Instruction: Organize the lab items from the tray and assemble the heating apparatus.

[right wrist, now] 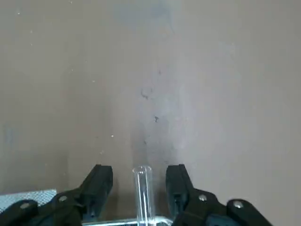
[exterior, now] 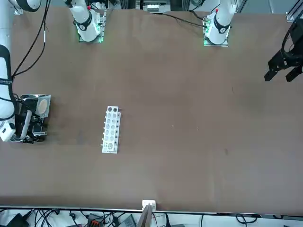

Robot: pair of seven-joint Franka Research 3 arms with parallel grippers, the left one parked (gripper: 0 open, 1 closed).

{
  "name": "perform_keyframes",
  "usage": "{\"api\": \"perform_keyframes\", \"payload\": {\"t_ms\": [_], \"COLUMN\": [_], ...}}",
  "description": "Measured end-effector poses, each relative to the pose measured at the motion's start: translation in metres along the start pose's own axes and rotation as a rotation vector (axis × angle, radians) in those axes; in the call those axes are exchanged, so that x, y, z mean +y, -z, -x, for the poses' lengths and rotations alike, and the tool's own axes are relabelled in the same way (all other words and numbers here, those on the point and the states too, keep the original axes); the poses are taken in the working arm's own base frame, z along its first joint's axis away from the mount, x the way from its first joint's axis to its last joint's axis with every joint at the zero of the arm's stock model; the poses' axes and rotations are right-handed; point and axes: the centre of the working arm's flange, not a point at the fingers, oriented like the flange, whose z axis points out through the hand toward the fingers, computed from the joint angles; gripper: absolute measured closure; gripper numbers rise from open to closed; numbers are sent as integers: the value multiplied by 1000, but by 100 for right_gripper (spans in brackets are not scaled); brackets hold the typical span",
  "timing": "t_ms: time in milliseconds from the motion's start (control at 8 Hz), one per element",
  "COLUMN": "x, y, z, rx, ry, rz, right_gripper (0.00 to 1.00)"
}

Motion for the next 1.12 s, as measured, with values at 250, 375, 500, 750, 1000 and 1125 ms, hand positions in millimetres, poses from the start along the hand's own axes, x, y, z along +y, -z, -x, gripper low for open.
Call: {"api": "perform_keyframes", "payload": {"t_ms": [250, 375, 500, 750, 1000, 1125], "x": [0, 1, 1, 2, 2, 2], "y": [-6, -7, -10, -16, -19, -20], "z": [3, 4, 6, 8, 8, 9], "rx": [-5, -11, -22, -31, -32, -33], "ry": [13, 17, 21, 24, 25, 25], "rz": [3, 4, 8, 8, 7, 7], "right_gripper": [29, 29, 31, 32, 34, 35]}}
